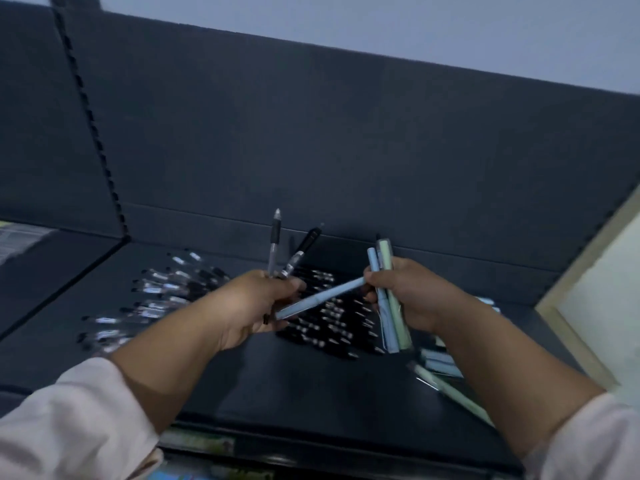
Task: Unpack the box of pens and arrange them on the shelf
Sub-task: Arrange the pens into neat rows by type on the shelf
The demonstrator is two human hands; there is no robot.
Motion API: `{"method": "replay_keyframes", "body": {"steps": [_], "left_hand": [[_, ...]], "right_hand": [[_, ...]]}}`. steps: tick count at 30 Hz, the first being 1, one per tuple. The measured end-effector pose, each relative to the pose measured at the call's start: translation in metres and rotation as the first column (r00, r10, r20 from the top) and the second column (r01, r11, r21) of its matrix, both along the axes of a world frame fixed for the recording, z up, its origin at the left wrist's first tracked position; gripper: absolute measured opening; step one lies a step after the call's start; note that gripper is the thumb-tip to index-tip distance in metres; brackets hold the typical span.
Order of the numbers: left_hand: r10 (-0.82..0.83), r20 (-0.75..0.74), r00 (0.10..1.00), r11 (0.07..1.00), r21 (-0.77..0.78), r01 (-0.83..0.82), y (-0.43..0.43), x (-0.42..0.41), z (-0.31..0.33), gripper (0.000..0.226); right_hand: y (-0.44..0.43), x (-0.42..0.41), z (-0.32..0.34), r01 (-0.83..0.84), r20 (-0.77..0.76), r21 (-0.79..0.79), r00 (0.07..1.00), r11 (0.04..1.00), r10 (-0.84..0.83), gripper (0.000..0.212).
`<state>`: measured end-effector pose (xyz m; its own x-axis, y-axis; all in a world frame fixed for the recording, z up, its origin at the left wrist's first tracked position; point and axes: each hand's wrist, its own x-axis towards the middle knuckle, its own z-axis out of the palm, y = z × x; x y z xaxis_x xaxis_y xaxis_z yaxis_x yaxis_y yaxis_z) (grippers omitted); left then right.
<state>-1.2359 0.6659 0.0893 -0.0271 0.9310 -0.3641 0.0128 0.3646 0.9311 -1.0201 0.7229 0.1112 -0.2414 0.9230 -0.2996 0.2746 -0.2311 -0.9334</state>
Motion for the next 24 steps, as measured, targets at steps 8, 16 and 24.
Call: {"method": "replay_keyframes", "body": {"steps": [8, 16, 24], "left_hand": [[-0.184, -0.156, 0.97, 0.983, -0.005, 0.185, 0.027, 0.094, -0.014, 0.013], [-0.25, -0.127, 0.96, 0.968, -0.002, 0.251, 0.037, 0.131, -0.014, 0.031], [-0.125, -0.005, 0.992, 0.992, 0.009, 0.125, 0.031, 0.117, -0.013, 0.016]], "right_hand": [[0.006, 0.158, -0.022, 0.445, 0.034, -0.088, 0.895, 0.891, -0.444, 0.004], [0.009, 0.209, -0.054, 0.532, 0.369, 0.122, 0.76, 0.838, -0.536, 0.013], [0.004, 0.114, -0.017, 0.358, -0.285, -0.208, 0.868, 0.91, -0.406, 0.008]]}}
